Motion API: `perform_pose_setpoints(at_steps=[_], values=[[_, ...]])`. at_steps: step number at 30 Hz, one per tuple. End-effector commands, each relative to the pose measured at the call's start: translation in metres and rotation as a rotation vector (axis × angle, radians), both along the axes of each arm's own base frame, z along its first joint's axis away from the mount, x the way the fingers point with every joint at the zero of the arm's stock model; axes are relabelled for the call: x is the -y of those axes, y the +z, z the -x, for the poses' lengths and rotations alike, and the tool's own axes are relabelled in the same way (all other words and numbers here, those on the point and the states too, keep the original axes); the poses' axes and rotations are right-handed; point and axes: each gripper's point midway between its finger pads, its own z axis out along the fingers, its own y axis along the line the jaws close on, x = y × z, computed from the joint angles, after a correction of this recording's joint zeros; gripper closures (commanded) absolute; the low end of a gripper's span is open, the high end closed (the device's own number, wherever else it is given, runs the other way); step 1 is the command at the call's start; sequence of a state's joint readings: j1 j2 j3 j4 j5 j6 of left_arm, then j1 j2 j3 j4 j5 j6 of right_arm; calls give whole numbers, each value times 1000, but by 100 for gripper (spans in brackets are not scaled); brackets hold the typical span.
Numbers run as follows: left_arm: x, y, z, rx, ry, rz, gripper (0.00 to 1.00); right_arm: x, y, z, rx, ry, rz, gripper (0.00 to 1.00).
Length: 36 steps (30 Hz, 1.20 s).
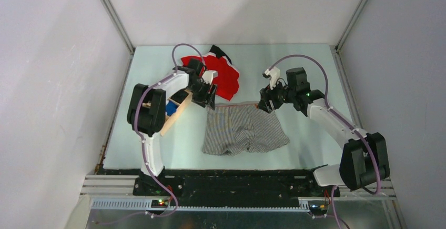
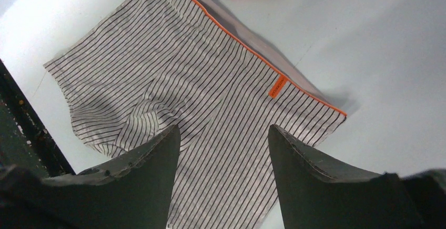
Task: Roll the underwear
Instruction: Flatten out the underwear at the center of the board, then fold the underwear at the center of the board.
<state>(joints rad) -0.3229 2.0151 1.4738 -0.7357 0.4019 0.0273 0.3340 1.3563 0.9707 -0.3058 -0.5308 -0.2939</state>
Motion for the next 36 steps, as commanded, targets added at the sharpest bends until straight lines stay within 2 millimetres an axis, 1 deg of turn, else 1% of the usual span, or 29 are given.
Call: perform_pose_setpoints(at_steps=[1,3,4,8,11,12,13,14,15,16,17,18,19,20,21,22,23,24,25,26,27,28,29,30,31,32,33,35,36], values=[[1,-7,9,-10,-98,46,39,-6,7,1,-15,5,-29,34],[-1,-11,10,-20,-105,49,47,-7,8,1,-8,9,-33,34],[-1,-12,10,-21,-111,51,52,-7,8,0,-4,14,-33,34],[-2,-16,5,-20,-101,66,58,-11,5,2,-2,47,-26,35],[3,-15,-3,-1,-102,95,63,-22,-1,8,23,127,-4,36],[5,-15,-5,-3,-97,102,67,-26,-1,9,50,159,6,36],[8,-14,-7,-10,-95,113,73,-37,-2,13,63,204,6,36],[9,-14,-8,-13,-92,119,75,-48,-3,19,95,266,18,36],[12,-13,-10,-17,-86,129,80,-57,-4,19,113,301,25,36],[12,-12,-11,-17,-82,131,82,-73,0,26,151,371,29,38],[13,-10,-13,-16,-71,137,88,-82,-6,28,150,407,35,39],[13,-9,-14,-15,-64,143,90,-98,-3,34,186,473,37,40],[14,-8,-14,-25,-47,156,97,-107,-12,36,180,506,49,41],[13,-8,-16,-24,-34,164,98,-123,-11,43,214,562,61,43],[14,-9,-15,-37,-19,172,100,-131,-23,47,199,595,79,43],[13,-10,-16,-38,-12,175,100,-146,-23,55,236,661,92,44],[14,-10,-17,-47,-1,179,100,-153,-34,60,226,697,109,44],[14,-10,-17,-52,4,184,100,-165,-35,70,261,757,120,44],[15,-11,-17,-59,10,187,100,-172,-44,72,267,784,128,44],[14,-11,-16,-64,12,192,100,-183,-52,82,282,834,133,44],[14,-9,-16,-70,26,196,100,-191,-52,84,315,865,129,43],[13,-8,-14,-75,36,202,100,-201,-60,94,317,906,127,43],[12,-7,-14,-75,45,206,100,-213,-60,104,348,945,117,43],[10,-6,-11,-71,51,203,100,-222,-63,106,363,963,109,43],[9,-6,-10,-69,54,199,100,-231,-66,116,368,998,102,43],[7,-6,-8,-67,58,193,100,-240,-65,118,383,1011,86,42],[6,-6,-7,-68,63,192,100,-248,-66,126,387,1031,75,42],[5,-5,-4,-69,69,191,100,-263,-63,133,402,1056,49,42],[5,-6,-3,-75,71,190,100,-267,-68,134,398,1064,47,43]])
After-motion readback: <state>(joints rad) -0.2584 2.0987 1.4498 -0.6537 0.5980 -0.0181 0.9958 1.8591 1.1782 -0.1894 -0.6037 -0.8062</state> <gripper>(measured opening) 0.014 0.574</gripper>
